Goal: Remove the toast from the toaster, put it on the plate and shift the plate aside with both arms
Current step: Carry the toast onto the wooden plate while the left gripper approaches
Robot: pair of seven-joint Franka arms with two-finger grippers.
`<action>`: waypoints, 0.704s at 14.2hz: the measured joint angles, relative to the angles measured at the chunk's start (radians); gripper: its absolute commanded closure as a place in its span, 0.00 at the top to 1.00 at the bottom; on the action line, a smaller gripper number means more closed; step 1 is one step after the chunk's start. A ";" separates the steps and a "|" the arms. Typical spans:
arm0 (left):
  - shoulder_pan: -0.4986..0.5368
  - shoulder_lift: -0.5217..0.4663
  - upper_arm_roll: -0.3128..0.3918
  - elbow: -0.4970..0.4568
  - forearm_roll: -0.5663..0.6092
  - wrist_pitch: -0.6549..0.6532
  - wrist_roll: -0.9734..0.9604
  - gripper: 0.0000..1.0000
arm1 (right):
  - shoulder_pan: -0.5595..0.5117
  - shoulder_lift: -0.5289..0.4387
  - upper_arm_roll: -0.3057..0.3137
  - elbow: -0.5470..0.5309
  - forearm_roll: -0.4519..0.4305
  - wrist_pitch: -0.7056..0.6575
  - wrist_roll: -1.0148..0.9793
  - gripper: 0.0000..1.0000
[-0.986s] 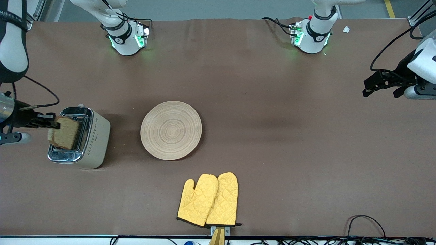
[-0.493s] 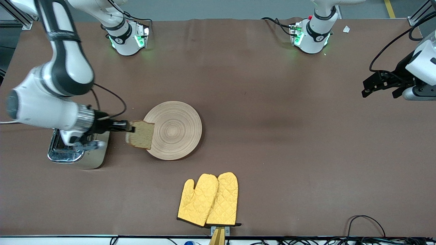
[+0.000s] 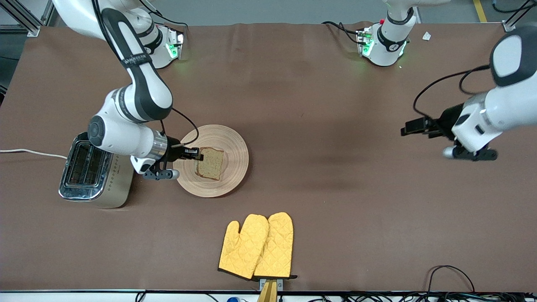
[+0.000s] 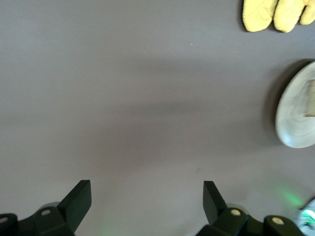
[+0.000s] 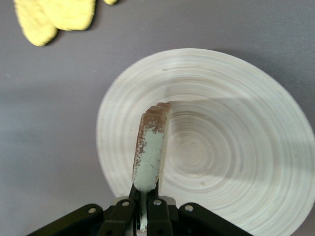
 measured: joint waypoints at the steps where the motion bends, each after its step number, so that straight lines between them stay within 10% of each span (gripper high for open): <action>1: 0.001 0.032 0.000 0.000 -0.052 0.016 0.001 1.00 | -0.023 0.010 -0.008 -0.017 0.001 0.001 -0.068 0.00; 3: -0.002 0.096 -0.001 -0.001 -0.167 0.048 0.004 1.00 | -0.110 0.015 -0.016 -0.067 0.004 0.000 -0.229 0.19; 4: -0.005 0.129 -0.005 -0.001 -0.220 0.073 0.008 1.00 | -0.149 0.015 -0.017 -0.087 0.007 -0.003 -0.284 0.73; 5: -0.012 0.163 -0.017 -0.001 -0.263 0.109 0.011 1.00 | -0.177 0.015 -0.018 -0.102 0.008 -0.009 -0.314 1.00; 10: -0.102 0.284 -0.065 0.011 -0.421 0.269 0.011 1.00 | -0.174 0.015 -0.005 -0.178 0.112 -0.012 -0.324 1.00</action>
